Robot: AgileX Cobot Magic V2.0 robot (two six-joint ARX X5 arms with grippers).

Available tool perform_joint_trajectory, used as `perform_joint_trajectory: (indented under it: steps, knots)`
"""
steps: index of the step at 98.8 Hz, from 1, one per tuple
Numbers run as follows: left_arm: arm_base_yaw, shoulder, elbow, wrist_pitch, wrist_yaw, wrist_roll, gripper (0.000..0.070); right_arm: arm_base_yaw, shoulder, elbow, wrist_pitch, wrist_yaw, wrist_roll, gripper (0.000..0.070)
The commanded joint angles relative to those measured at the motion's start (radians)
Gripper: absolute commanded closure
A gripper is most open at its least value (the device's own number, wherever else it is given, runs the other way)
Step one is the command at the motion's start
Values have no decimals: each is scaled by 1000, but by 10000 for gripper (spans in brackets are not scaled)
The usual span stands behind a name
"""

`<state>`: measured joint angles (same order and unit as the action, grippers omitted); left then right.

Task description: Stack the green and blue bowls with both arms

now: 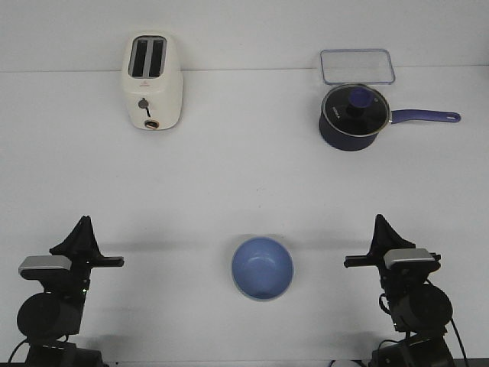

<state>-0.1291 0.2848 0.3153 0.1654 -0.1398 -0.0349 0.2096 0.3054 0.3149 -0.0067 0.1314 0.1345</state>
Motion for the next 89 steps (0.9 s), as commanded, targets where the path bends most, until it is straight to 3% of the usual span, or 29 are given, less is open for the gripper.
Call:
perform_joint_trajectory:
  steps: [1, 17, 38, 89]
  knots:
    - [-1, -7, 10, 12, -2, 26, 685, 5, 2, 0, 14, 1, -8, 700]
    - [41, -84, -57, 16, 7, 21, 685, 5, 2, 0, 14, 1, -8, 700]
    - [118, -219, -221, 12, 172, 19, 685, 5, 2, 0, 14, 1, -8, 700]
    - [131, -282, -301, -32, 173, 16, 685, 5, 2, 0, 14, 1, -8, 700]
